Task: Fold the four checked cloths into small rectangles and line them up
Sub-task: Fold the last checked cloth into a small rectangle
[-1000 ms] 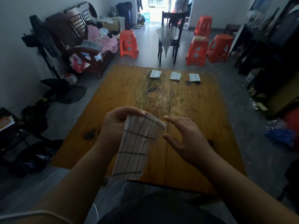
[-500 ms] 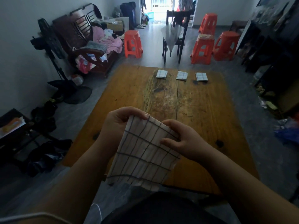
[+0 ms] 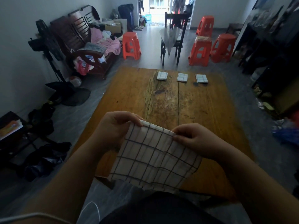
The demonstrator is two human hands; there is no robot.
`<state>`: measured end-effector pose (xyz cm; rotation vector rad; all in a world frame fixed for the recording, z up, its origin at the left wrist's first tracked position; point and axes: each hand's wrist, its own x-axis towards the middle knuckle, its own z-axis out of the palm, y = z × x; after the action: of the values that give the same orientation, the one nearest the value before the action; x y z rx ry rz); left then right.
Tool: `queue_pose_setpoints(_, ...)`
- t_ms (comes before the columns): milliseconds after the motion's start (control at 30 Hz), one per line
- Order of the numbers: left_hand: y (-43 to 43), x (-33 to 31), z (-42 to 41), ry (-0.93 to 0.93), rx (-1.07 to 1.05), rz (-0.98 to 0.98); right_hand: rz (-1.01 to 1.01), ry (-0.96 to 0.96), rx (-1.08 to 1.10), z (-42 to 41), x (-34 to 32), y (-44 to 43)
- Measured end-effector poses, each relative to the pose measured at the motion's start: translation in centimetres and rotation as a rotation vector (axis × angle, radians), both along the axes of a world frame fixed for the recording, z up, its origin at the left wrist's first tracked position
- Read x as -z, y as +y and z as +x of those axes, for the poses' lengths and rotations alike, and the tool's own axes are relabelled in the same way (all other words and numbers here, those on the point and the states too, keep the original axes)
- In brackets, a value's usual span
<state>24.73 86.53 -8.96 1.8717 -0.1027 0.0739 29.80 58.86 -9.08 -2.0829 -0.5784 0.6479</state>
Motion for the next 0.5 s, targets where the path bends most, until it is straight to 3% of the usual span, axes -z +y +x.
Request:
queue_pose_setpoints(167,0.0,-0.5,0.4,0.11,0.021,0.225,-0.057,0.034,-0.015,0.6,-0.8,-0.4)
queue_pose_setpoints(333,-0.6,-1.1,0.7,0.252,0.03,0.103,-0.095,0.037,-0.004,1.1,-1.1,-0.8)
queue_pose_setpoints(500,-1.9,-0.7,1.4,0.118,-0.041,0.159,-0.107,0.059,-0.011,1.3,-1.2,-1.1)
